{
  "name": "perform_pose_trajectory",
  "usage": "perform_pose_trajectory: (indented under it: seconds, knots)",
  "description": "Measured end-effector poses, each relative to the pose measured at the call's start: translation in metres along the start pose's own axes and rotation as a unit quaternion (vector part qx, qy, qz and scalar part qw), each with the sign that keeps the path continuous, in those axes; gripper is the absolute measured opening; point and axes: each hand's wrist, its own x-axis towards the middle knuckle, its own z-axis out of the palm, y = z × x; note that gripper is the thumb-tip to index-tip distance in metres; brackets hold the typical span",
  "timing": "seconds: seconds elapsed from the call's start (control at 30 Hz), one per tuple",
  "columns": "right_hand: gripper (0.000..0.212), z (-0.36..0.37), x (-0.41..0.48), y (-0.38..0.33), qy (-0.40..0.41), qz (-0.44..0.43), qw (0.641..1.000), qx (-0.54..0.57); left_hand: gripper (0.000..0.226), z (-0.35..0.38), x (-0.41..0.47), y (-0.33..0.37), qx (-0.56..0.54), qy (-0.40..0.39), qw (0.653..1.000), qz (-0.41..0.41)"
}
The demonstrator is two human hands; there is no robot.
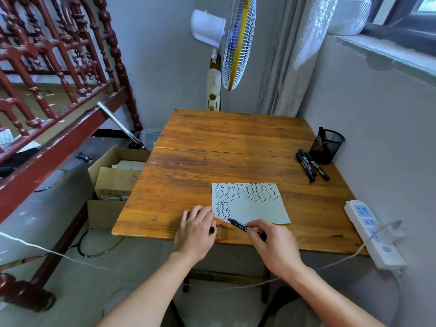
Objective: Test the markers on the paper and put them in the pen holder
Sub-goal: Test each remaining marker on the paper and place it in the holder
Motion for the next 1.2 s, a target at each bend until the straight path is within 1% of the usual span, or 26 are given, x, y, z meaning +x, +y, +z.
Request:
perform_pose_trajectory:
  seconds: [0.1, 0.17, 0.23, 0.33, 0.4, 0.47, 0.6, 0.7, 0.8, 0.97, 1.03, 1.1, 1.2]
  knots:
    - [0.02, -0.01, 0.0, -0.005, 0.02, 0.018, 0.994, 0.105, 0.017, -0.002, 0.001, 0.0, -0.002, -0.008, 1.0, -0.006]
    - [0.015, -0.019, -0.004, -0.007, 0.026, 0.017, 0.987, 0.161, 0.017, -0.004, 0.003, 0.001, -0.023, -0.009, 1.0, -0.011]
    - [0.011, -0.028, -0.011, -0.01, 0.025, 0.007, 0.979, 0.201, 0.017, -0.008, 0.005, 0.001, -0.067, -0.013, 0.997, -0.029]
    - [0.01, -0.039, -0.023, -0.015, 0.019, -0.006, 0.972, 0.236, 0.009, -0.023, 0.007, 0.006, -0.143, -0.015, 0.988, -0.061]
    - [0.009, -0.045, -0.03, -0.018, 0.02, -0.013, 0.966, 0.257, 0.021, -0.034, 0.008, 0.013, -0.166, -0.008, 0.984, -0.059]
    - [0.008, -0.051, -0.036, -0.022, 0.021, -0.023, 0.961, 0.275, 0.03, -0.043, 0.006, 0.023, -0.164, -0.007, 0.985, -0.048]
    - [0.008, -0.059, -0.047, -0.026, 0.009, -0.038, 0.961, 0.275, 0.032, -0.055, 0.0, 0.037, -0.157, -0.016, 0.987, -0.033]
    - [0.008, -0.064, -0.053, -0.028, 0.017, -0.044, 0.963, 0.267, 0.032, -0.066, -0.004, 0.047, -0.153, -0.003, 0.988, -0.024]
    - [0.008, -0.068, -0.06, -0.028, 0.02, -0.05, 0.967, 0.251, 0.039, -0.076, -0.007, 0.056, -0.149, 0.007, 0.989, -0.014]
    - [0.008, -0.078, -0.066, -0.024, -0.001, -0.069, 0.979, 0.193, 0.033, -0.088, -0.013, 0.059, -0.124, -0.045, 0.991, 0.023]
    - [0.008, -0.081, -0.069, -0.022, -0.008, -0.073, 0.982, 0.172, 0.031, -0.092, -0.015, 0.06, -0.116, -0.052, 0.991, 0.03]
    - [0.008, -0.083, -0.071, -0.021, -0.011, -0.074, 0.982, 0.172, 0.028, -0.095, -0.017, 0.063, -0.116, -0.056, 0.991, 0.032]
    - [0.009, -0.085, -0.073, -0.022, -0.018, -0.074, 0.979, 0.191, 0.026, -0.098, -0.019, 0.067, -0.141, -0.066, 0.988, 0.014]
